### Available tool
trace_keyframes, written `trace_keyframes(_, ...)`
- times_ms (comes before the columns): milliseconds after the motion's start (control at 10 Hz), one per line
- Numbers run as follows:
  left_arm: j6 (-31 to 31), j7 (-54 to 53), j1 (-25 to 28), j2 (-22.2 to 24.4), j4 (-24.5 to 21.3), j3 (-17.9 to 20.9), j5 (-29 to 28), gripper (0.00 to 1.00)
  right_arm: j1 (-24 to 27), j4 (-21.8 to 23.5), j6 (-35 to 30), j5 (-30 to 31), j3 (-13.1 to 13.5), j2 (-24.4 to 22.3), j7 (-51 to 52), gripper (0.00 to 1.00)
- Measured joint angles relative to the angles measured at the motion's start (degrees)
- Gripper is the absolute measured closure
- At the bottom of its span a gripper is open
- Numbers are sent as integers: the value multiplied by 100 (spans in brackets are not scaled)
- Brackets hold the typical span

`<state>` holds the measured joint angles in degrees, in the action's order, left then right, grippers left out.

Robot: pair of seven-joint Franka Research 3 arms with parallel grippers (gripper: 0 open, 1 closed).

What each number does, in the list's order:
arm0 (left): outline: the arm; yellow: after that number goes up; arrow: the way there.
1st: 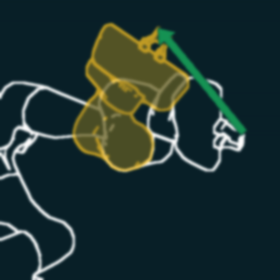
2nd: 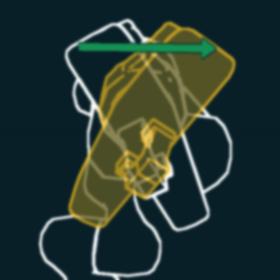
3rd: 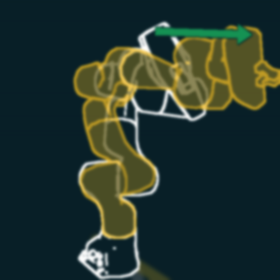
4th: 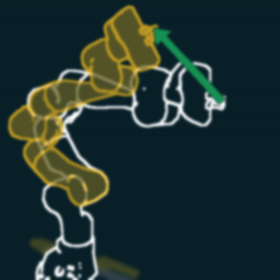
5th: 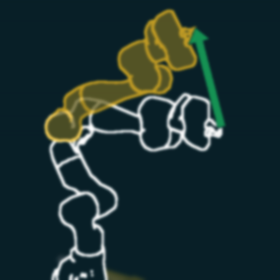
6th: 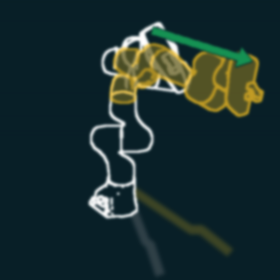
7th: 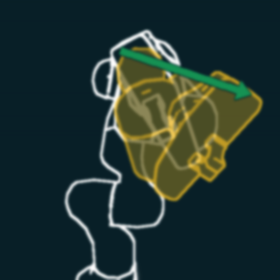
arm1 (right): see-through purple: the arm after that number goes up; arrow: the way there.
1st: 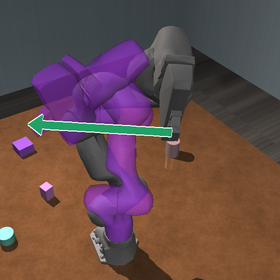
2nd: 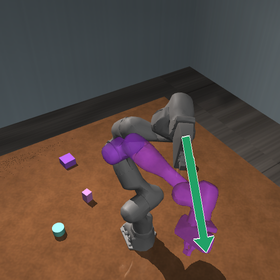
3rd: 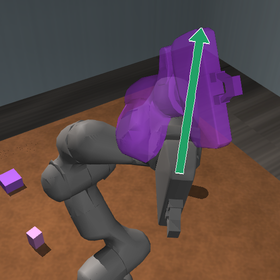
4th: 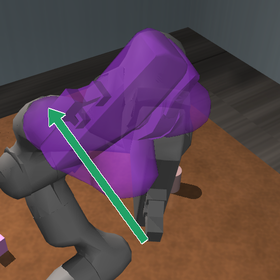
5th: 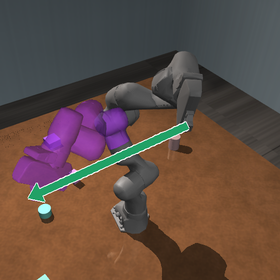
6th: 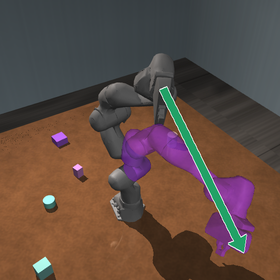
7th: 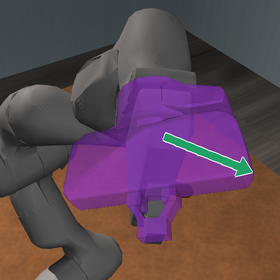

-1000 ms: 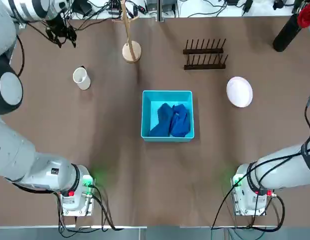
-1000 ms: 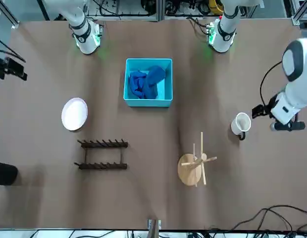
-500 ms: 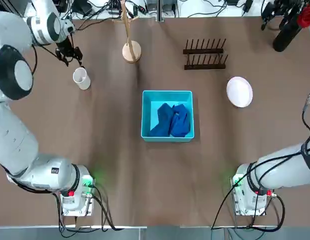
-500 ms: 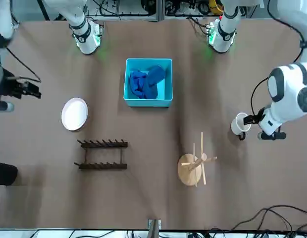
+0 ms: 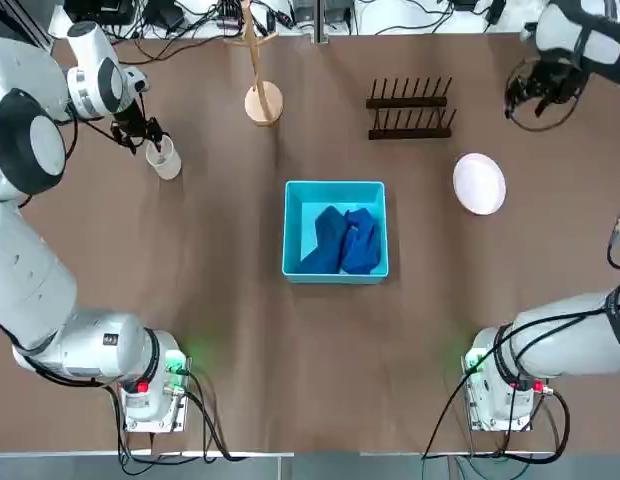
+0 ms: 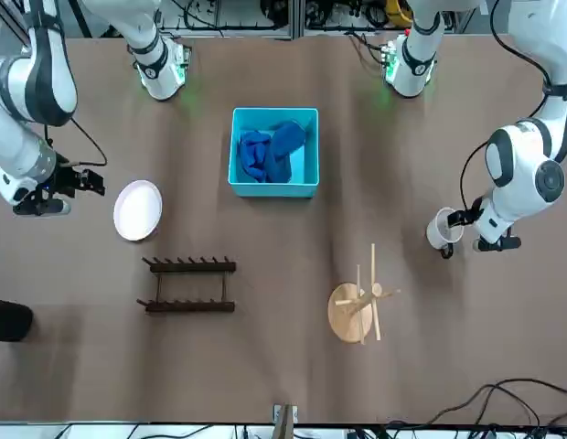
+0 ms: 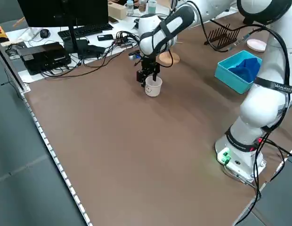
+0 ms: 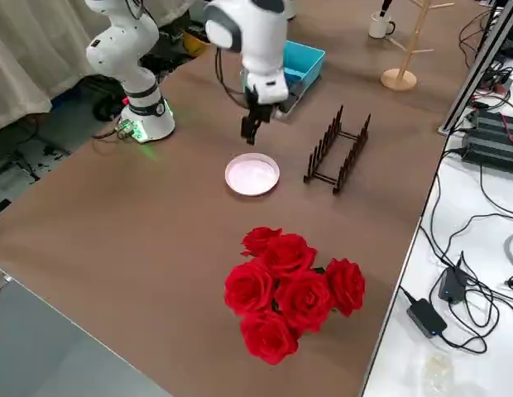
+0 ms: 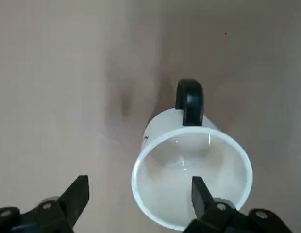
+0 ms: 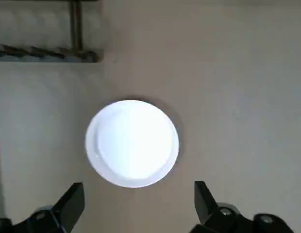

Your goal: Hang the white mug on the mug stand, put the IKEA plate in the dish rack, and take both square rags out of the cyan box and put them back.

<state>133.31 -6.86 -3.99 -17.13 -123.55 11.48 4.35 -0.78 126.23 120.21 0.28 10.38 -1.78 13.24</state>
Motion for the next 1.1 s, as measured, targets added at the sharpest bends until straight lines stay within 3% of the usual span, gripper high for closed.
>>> trace_keyframes(200,2,-36,57,-79,-36,2,182,16,347,493,576,1,23,57,473,0)
trace_keyframes(700,40,-705,167,-135,-166,4,552,92,446,688,1944,8,21,1423,593,0)
trace_keyframes(1100,95,-605,4,19,223,-38,574,93,618,669,2433,9,13,1891,894,5)
